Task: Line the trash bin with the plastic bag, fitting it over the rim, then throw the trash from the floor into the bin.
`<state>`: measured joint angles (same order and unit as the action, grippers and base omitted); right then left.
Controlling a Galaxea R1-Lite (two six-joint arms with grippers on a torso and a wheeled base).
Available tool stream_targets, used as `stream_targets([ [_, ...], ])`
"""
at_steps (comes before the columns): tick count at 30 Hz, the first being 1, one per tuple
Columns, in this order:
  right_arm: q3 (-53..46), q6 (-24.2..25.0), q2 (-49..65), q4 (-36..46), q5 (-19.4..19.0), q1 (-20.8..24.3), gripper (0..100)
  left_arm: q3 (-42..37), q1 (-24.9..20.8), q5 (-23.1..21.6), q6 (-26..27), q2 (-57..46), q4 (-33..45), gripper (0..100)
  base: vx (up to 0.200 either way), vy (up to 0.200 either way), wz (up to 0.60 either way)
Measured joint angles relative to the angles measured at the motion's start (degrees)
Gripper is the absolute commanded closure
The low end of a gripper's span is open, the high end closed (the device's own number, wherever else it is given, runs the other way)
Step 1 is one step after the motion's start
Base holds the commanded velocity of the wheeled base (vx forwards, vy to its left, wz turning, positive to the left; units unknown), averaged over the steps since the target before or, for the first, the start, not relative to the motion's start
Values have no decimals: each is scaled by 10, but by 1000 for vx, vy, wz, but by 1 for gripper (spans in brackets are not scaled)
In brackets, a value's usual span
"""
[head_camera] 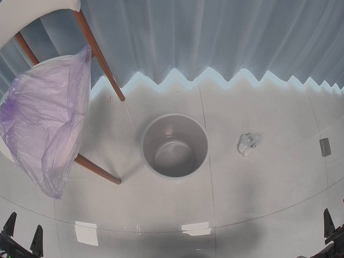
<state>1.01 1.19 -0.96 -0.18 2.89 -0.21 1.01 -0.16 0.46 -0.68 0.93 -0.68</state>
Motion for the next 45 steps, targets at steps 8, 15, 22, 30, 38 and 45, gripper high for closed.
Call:
stream_targets([
  [8,0,0,0,0,0,0,0,0,0,-6,-2,0,-79,0,0,0,0],
  [15,0,0,0,0,0,0,0,29,-4,-30,-8,2,-81,0,0,0,0],
  [22,0,1,0,0,0,0,0,118,-36,-69,-16,74,-62,0,0,0,0],
  [30,0,3,0,0,3,0,0,248,-83,-83,-36,243,-61,0,0,0,0],
  [38,0,5,0,-1,5,0,0,348,-131,-102,-39,433,-105,0,0,0,0],
  [45,0,5,0,0,5,0,0,421,-166,-80,-39,580,-135,0,0,0,0],
])
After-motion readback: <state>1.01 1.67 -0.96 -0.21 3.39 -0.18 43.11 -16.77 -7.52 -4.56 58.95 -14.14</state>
